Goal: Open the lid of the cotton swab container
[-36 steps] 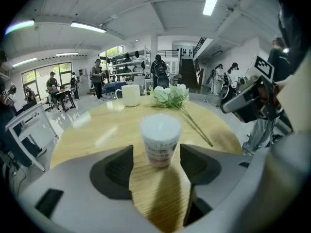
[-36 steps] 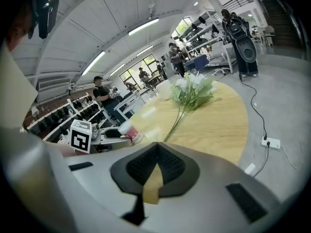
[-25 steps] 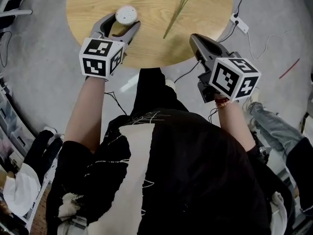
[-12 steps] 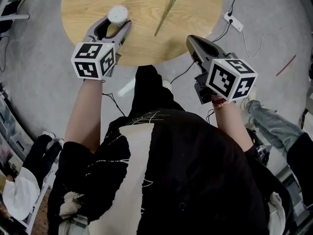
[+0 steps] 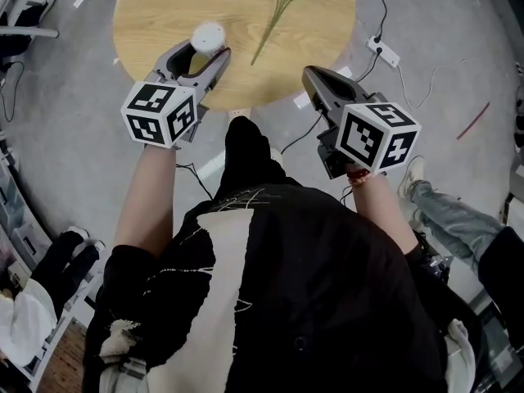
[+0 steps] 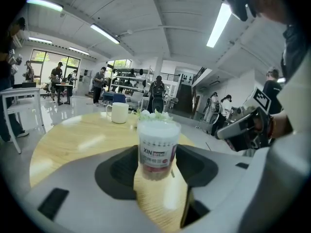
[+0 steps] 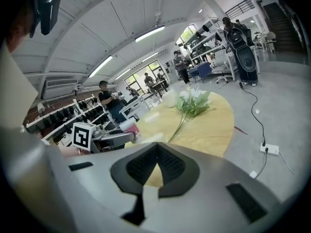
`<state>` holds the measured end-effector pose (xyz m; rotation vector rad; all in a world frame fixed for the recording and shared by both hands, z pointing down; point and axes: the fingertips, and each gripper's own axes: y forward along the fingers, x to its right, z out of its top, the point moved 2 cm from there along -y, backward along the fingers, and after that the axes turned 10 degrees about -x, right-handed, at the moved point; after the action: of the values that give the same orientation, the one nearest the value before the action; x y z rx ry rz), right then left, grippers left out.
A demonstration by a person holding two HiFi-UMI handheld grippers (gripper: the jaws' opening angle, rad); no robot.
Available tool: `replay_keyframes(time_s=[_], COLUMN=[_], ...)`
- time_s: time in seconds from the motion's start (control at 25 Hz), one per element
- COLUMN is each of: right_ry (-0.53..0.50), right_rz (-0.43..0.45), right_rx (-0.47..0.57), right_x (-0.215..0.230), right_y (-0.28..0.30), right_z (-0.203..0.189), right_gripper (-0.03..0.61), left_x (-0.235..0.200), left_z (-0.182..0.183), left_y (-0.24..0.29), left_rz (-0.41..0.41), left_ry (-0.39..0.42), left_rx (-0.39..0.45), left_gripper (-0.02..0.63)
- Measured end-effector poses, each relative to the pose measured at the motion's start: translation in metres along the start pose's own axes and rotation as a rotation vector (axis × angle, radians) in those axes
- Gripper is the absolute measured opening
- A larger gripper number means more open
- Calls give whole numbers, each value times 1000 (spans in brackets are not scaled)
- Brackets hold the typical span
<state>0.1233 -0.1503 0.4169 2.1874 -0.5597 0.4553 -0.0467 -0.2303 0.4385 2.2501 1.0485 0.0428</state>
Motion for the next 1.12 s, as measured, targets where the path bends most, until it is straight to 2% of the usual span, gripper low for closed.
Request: replay_keyframes(time_s=[0.12,0.36,0.64,0.8,0.92,1.0,1.12], right_ry=[-18,-37,-179,-257,-301,-346,-463], right_rz=[47,220,314,391,441,481,491], right_rx=[26,128,202,237,252,251,266], right_x=[-10,-42,-86,-106,-118,-128,-148], right_y=[-11,-44,-83,-93,-98,-100,-103], right_z=[3,23,48,59,68,70,69], right_gripper=[6,6,6,6,36,106,149], left_x=[21,61,101,117,127,130,136], left_z=[9,34,60,71,80,84,87], left_y=[-9,-34,-67,-86,-94,-99,-111], left_rz=[-22,-25,-41,-32,-27,-21,-11], left_ry=[21,83,111,175,211,228,258], left_rx=[13,57,121,145,158,166,173], left_gripper=[255,256,256,256,256,256,256])
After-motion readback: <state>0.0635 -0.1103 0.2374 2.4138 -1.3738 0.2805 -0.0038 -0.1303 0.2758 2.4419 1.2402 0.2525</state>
